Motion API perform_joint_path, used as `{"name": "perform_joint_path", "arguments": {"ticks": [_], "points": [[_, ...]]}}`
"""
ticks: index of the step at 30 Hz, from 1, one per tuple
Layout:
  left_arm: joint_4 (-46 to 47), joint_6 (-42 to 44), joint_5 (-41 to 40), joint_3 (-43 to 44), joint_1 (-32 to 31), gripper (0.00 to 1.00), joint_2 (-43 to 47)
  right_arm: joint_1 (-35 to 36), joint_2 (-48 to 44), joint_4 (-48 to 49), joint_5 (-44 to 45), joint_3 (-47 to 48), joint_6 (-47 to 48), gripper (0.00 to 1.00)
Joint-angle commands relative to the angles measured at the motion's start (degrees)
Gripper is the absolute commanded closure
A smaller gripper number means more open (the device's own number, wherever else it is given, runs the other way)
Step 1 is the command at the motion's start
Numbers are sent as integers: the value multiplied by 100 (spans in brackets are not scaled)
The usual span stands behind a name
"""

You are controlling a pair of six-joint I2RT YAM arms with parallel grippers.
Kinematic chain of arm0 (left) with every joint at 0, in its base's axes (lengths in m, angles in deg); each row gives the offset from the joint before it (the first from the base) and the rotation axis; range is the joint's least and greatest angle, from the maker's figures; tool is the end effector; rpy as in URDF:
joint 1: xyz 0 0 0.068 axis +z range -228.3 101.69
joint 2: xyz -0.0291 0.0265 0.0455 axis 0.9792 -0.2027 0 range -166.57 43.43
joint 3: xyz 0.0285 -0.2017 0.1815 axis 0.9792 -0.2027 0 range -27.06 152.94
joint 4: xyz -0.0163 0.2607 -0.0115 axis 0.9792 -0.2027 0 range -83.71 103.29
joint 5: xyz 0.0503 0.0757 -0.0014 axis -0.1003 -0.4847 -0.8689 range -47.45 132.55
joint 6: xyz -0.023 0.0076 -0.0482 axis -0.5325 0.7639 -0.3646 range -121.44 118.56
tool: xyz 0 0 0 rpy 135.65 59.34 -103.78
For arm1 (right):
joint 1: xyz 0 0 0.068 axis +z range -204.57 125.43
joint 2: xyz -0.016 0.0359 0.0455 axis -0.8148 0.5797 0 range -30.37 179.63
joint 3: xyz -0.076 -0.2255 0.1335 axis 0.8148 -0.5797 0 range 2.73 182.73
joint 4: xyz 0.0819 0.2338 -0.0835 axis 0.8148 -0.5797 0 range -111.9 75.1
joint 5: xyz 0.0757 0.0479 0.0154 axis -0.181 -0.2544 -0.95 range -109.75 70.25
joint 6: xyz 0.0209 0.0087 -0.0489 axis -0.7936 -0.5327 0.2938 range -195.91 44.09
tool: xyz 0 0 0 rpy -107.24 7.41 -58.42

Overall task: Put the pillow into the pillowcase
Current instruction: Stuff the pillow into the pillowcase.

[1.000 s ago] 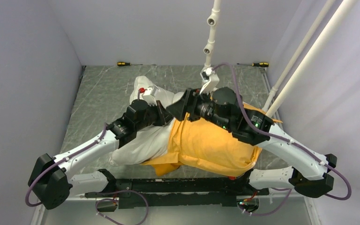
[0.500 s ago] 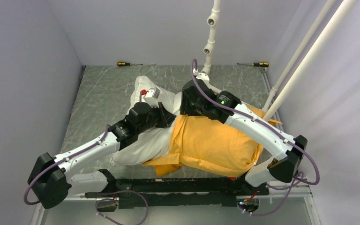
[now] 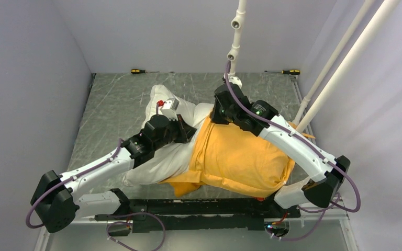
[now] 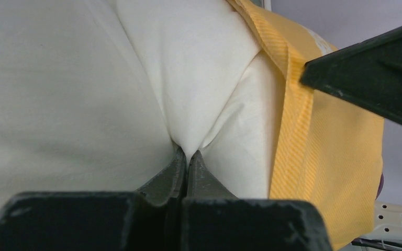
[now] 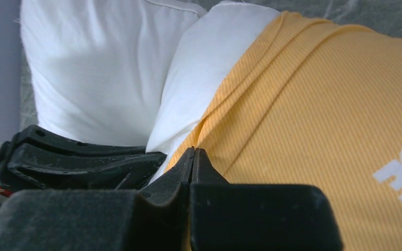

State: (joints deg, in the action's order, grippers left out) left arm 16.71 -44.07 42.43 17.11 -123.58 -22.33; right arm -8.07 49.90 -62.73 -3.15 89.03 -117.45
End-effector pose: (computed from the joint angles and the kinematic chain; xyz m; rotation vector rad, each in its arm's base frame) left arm 0.1870 -0.1888 0.2857 0.0453 2.0268 -1.0176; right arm 0.2093 0.2057 0.3872 0.0505 2.3085 0.4748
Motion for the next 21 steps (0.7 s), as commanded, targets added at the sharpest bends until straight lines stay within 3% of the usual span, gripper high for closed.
{"name": "perform_joint_path", "arguments": {"ticks": [1,2,4,6,10,13,15,20,21], "points": [[-640,27,383,24,-224,100,55,-95,-240,428,-229,60,94,100],[-634,27,379,18,-225,100,69,-105,-260,392,-183,51,61,94],[-632,35,396,27,-226,100,79,-121,-298,364,-90,-18,10,70],[-644,43,400,31,-226,100,76,-170,-296,344,-93,-82,-3,57],[-623,27,417,1,-230,100,87,-274,-116,238,-142,-111,-21,43],[-608,27,414,-30,-228,100,105,-319,23,362,-286,-183,-4,40],[-633,40,403,-39,-236,100,120,-347,111,451,-348,-213,-12,46],[-691,53,355,-57,-236,100,205,-437,361,531,-420,-67,67,97],[-708,60,341,-50,-238,100,239,-440,380,537,-432,10,123,100]]}}
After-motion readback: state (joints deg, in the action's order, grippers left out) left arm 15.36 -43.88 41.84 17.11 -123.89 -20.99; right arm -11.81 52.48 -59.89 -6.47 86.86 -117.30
